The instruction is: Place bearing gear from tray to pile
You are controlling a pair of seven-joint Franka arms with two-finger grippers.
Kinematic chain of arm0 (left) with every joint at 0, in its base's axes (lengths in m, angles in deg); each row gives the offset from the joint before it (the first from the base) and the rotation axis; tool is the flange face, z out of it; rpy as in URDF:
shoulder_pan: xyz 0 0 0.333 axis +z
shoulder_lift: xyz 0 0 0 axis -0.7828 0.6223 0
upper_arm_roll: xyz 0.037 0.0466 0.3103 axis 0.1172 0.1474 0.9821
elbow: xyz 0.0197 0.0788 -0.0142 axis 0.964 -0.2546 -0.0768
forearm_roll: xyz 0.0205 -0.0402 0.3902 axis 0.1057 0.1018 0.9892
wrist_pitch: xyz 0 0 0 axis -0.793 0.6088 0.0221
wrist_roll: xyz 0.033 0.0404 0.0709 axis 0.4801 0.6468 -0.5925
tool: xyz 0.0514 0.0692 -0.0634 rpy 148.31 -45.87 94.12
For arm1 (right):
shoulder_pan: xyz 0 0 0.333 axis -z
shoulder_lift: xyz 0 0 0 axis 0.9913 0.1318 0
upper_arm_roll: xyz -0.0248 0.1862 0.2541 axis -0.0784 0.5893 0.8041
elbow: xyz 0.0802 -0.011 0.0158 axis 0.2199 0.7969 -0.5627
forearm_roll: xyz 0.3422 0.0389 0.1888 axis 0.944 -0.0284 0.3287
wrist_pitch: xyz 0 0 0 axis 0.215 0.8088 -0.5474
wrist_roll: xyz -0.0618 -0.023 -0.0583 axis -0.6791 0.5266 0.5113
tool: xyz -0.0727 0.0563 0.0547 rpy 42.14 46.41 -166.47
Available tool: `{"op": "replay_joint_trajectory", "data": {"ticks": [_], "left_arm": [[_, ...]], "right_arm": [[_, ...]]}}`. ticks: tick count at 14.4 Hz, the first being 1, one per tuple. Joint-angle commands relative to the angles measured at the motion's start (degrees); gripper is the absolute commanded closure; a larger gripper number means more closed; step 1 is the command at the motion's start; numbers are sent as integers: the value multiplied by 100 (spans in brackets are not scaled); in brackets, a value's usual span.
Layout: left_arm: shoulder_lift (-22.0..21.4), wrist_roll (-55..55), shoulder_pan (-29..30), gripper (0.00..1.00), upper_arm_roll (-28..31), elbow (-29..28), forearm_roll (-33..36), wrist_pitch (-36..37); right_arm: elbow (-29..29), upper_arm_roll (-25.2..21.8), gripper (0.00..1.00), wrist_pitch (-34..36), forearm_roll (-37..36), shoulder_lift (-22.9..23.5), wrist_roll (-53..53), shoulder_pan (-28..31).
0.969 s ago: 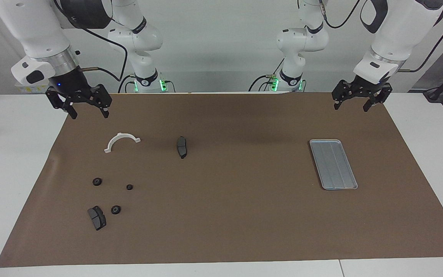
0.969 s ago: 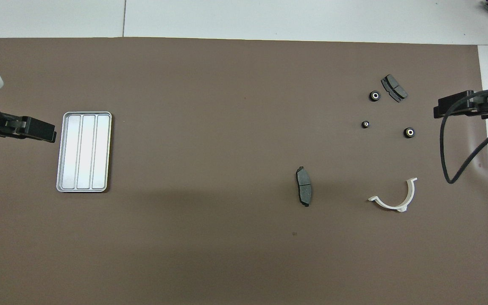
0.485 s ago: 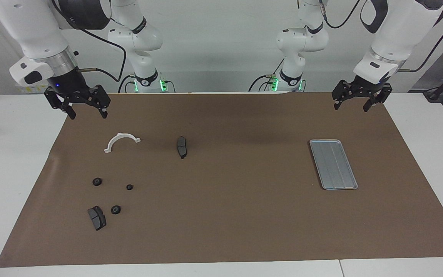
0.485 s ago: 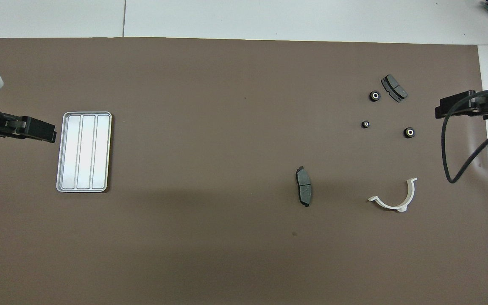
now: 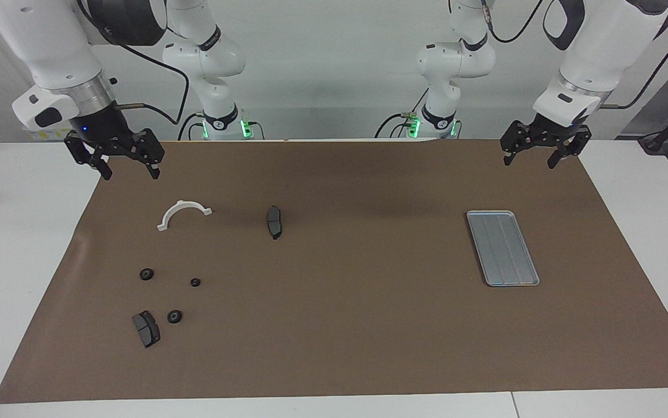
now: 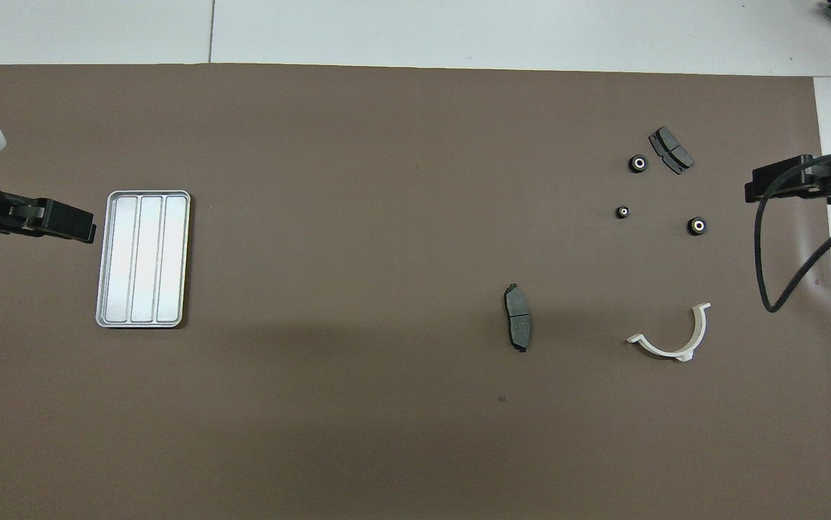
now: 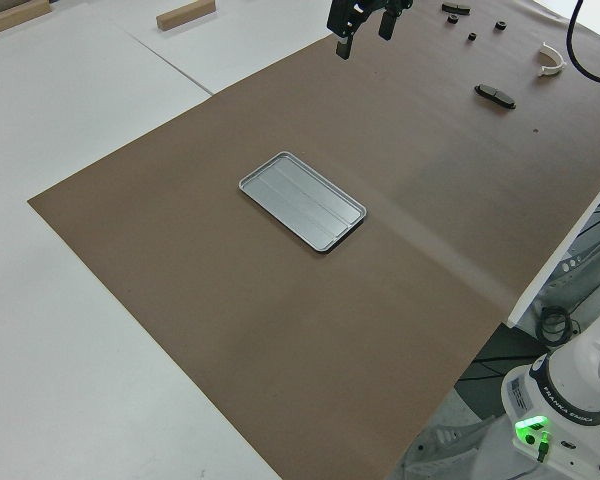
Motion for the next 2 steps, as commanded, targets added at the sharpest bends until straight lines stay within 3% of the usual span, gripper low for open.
{"op": "replay_joint_trajectory", "data": {"ticks": [1,2], "left_arm": [[-176,77,38,0,12,-180,-84,8],[-176,77,38,0,12,-180,-84,8]], "right_arm": [[56,39,0,-11,-76,-25,69,47],[56,39,0,-11,-67,-25,60,47]]}}
